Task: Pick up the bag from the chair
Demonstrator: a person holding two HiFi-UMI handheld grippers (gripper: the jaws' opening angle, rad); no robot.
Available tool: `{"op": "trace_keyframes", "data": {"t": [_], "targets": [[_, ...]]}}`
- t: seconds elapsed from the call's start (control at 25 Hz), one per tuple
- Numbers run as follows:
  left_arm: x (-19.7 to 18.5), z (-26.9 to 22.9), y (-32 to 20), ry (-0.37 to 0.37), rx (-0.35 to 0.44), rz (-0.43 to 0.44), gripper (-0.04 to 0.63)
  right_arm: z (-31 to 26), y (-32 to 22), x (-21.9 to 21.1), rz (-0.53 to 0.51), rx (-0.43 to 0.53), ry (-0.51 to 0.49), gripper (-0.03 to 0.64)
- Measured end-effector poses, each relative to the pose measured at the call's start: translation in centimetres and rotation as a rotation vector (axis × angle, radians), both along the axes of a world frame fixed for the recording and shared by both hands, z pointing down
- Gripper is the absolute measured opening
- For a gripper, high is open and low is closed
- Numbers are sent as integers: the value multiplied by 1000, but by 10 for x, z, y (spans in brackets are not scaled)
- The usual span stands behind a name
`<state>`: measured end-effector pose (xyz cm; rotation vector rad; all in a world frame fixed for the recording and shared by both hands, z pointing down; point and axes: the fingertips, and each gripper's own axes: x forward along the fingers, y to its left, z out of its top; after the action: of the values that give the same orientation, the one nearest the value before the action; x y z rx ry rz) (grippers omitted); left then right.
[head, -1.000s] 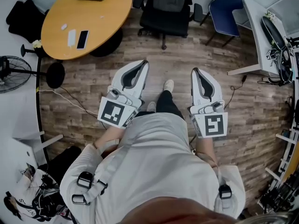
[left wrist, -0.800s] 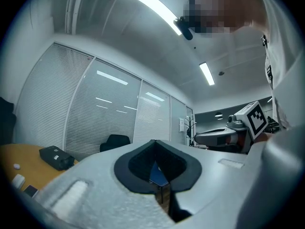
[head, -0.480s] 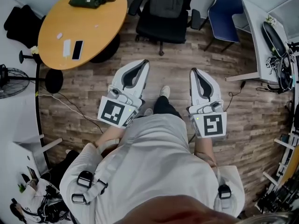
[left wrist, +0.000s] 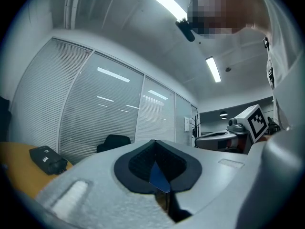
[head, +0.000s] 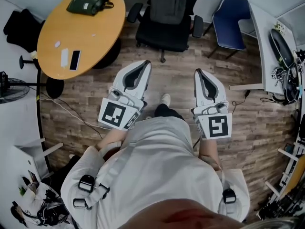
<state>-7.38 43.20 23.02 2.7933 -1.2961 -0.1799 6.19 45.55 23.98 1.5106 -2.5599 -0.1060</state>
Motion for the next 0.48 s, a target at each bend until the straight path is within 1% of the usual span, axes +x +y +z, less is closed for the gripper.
{"op": "trace_keyframes", "data": {"t": [0.32, 0.48], "targets": [[38, -4, -51, -3, 9, -30, 5, 0, -49, 42, -18, 0, -3, 3], [55, 1, -72, -9, 1, -38, 5, 3, -71, 60, -27, -2, -7, 3]]}}
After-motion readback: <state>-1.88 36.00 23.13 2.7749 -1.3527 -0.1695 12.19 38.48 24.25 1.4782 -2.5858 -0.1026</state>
